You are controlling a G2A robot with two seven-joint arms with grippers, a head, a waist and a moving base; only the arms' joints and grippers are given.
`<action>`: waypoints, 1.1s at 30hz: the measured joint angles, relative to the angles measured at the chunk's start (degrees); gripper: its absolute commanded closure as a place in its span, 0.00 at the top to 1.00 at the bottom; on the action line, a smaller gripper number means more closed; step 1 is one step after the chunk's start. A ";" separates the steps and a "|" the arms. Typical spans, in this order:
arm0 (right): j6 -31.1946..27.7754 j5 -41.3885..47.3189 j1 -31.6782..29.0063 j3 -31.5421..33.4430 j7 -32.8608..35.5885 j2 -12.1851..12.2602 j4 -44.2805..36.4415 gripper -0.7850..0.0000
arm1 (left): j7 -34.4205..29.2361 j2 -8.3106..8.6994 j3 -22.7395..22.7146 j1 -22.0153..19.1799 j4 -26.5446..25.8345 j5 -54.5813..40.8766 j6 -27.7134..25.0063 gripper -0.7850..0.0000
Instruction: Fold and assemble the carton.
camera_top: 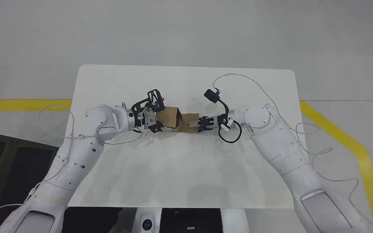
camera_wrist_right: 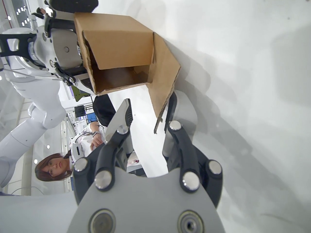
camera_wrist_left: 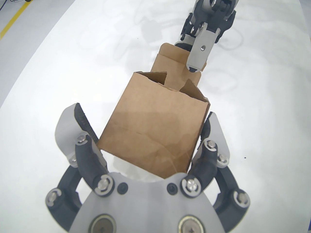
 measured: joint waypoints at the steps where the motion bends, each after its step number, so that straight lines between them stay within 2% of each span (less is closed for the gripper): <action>1: -0.33 0.38 0.13 0.06 0.00 -0.02 -0.14 0.37 | 0.00 0.00 -0.01 0.01 0.00 0.00 0.00 1.00; 11: -3.43 4.43 0.52 0.71 -0.28 -0.20 -3.09 0.39 | 0.12 -0.04 0.00 0.03 0.07 0.21 -0.16 1.00; 17: -4.63 6.78 0.86 0.18 -0.59 -0.61 -1.92 0.40 | -0.02 -0.07 0.04 0.01 0.14 0.17 -0.21 1.00; 23: -6.48 10.14 0.94 0.35 -1.45 -0.99 0.80 0.34 | -0.03 -0.08 0.04 -0.01 0.18 0.24 -0.35 1.00; 28: -7.02 11.69 1.38 0.23 -0.89 -1.20 2.78 0.23 | -0.03 -0.09 0.06 0.00 0.20 0.34 -0.51 1.00; 33: -5.89 10.49 2.47 -0.70 0.48 -1.38 4.32 0.25 | -0.17 -0.10 0.08 -0.01 0.19 0.30 -0.61 1.00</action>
